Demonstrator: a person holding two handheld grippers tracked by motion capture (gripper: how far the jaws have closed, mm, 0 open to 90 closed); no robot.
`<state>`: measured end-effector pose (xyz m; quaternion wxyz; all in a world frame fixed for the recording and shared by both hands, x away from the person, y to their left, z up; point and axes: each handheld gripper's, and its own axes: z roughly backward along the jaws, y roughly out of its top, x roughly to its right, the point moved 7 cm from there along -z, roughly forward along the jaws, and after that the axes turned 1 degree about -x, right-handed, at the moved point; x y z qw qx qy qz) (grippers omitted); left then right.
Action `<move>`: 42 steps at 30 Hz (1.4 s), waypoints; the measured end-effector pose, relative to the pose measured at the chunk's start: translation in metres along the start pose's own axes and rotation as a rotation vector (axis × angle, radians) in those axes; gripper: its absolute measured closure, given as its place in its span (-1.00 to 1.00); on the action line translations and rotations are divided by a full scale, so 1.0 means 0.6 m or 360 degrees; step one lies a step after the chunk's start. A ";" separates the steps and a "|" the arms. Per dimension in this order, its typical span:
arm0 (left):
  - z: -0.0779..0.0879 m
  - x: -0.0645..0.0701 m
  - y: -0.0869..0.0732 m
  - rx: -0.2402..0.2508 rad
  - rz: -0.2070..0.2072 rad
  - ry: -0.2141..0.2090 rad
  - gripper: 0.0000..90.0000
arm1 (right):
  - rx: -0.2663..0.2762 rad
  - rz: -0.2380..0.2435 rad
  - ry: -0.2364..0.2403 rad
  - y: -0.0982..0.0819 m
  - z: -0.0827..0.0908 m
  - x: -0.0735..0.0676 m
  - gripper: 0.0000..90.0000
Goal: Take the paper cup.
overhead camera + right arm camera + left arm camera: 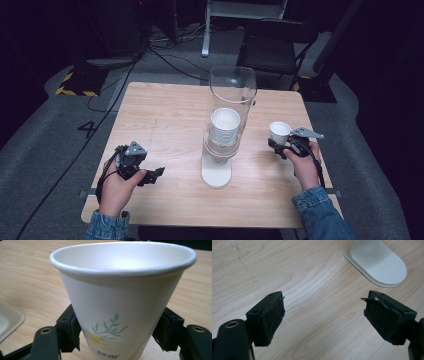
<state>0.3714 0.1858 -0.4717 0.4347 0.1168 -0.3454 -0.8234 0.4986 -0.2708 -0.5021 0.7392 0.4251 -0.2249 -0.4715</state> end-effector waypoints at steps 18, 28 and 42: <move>0.005 0.001 -0.009 0.0002 0.0004 -0.0013 -0.64 | -0.0214 -0.0041 -0.0021 -0.033 -0.034 0.020 -0.32; 0.004 0.001 -0.009 -0.0005 0.0005 -0.0011 -0.64 | -0.0235 -0.0039 -0.0070 -0.038 -0.034 0.023 -0.65; 0.001 0.003 -0.002 0.0001 -0.0002 -0.0024 -0.64 | -0.0112 -0.0104 -0.0050 -0.013 0.010 0.022 -0.65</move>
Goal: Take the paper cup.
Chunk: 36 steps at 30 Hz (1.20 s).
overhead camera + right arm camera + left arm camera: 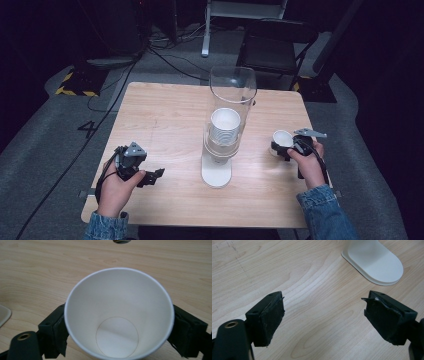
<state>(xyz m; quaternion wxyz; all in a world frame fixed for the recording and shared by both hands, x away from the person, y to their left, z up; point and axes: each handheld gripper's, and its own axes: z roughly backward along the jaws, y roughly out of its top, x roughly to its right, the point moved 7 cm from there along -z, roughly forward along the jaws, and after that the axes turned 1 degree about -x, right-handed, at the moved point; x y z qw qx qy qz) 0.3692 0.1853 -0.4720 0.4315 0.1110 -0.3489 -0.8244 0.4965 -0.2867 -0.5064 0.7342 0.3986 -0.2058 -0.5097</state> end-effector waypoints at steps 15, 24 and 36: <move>0.008 0.001 -0.004 -0.0017 -0.0024 0.0005 -0.65 | 0.0136 0.0049 0.0141 0.049 0.100 -0.029 -0.65; 0.012 0.012 -0.002 -0.0021 -0.0052 -0.0041 -0.64 | 0.0109 0.0233 0.0309 0.049 0.144 -0.112 -0.57; 0.010 0.022 -0.002 -0.0053 -0.0090 -0.0085 -0.64 | 0.0004 0.0510 0.0569 0.021 0.177 -0.189 -0.56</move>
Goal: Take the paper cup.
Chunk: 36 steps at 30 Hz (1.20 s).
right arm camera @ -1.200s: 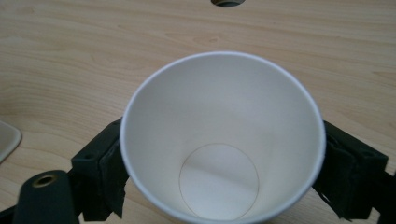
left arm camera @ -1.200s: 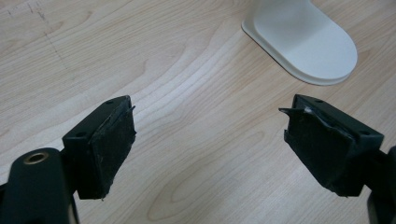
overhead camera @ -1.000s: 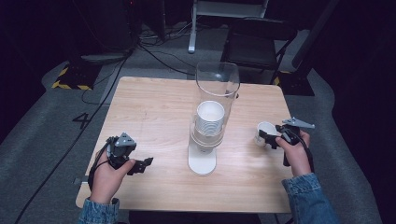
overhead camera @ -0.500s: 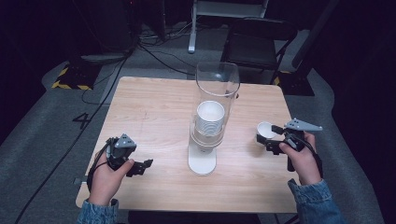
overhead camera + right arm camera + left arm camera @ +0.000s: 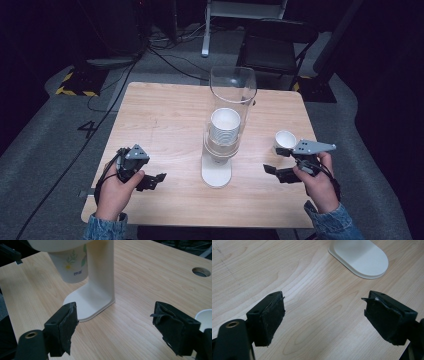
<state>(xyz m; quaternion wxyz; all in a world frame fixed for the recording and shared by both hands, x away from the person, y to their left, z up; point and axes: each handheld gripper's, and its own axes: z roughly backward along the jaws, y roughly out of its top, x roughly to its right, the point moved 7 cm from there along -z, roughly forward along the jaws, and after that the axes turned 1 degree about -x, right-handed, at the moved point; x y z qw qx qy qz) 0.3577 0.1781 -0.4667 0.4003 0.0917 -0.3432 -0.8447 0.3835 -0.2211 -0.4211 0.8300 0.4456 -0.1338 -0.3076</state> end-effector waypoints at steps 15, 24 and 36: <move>-0.009 -0.001 -0.006 -0.0048 -0.0008 0.0003 -0.63 | 0.0013 0.0101 0.0052 -0.094 -0.081 -0.043 -0.61; -0.013 0.001 -0.008 -0.0071 -0.0017 -0.0013 -0.63 | 0.0029 0.0051 0.0005 -0.116 -0.107 -0.034 -0.63; -0.014 -0.002 -0.009 -0.0076 -0.0016 0.0011 -0.63 | 0.0033 -0.0050 -0.0167 -0.135 -0.138 -0.007 -0.64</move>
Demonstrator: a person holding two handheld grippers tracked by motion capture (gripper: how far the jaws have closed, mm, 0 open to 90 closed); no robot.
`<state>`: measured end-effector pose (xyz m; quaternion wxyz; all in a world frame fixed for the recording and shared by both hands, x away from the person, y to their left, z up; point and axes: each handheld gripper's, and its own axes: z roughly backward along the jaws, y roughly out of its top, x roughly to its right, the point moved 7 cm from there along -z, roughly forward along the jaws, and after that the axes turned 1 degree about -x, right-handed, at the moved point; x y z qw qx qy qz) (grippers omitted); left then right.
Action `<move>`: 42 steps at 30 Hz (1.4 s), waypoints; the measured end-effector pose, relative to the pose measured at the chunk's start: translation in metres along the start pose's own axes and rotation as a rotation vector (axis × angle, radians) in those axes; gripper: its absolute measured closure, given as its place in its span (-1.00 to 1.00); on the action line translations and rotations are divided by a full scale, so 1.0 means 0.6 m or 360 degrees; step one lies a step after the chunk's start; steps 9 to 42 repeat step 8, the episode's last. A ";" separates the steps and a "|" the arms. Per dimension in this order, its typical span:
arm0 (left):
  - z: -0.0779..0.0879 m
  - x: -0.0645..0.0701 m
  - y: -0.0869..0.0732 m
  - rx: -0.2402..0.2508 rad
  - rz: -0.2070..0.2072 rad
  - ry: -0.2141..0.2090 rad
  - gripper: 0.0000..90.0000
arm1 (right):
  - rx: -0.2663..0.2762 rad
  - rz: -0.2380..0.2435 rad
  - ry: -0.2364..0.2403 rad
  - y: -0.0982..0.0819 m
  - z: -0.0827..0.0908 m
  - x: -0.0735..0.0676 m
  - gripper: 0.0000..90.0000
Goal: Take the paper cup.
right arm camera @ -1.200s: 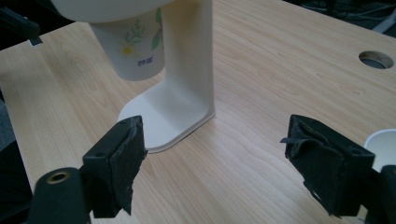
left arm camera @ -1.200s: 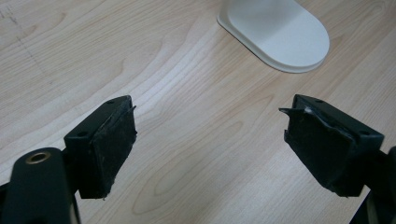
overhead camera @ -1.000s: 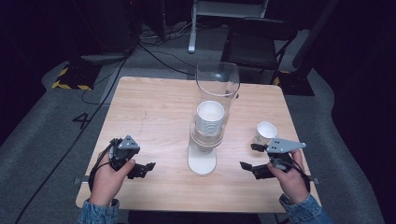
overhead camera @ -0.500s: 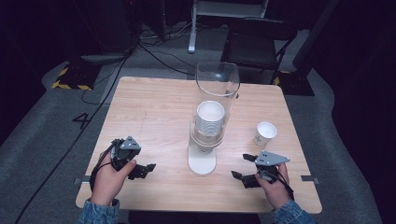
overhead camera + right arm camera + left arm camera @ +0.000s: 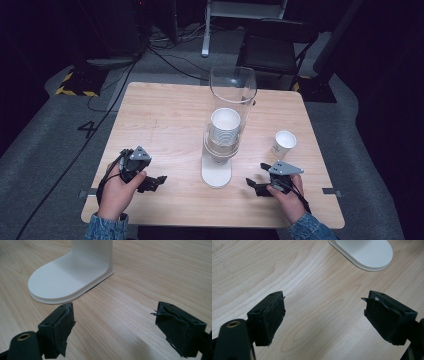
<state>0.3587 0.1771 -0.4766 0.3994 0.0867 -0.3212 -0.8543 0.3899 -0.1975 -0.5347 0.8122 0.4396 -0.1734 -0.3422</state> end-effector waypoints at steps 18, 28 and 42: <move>-0.002 0.001 -0.001 0.0001 0.0024 -0.0006 -0.63 | -0.0007 0.0015 0.0007 0.001 0.001 -0.001 -0.64; -0.002 0.001 -0.001 0.0001 0.0024 -0.0006 -0.63 | -0.0007 0.0015 0.0007 0.001 0.001 -0.001 -0.64; -0.002 0.001 -0.001 0.0001 0.0024 -0.0006 -0.63 | -0.0007 0.0015 0.0007 0.001 0.001 -0.001 -0.64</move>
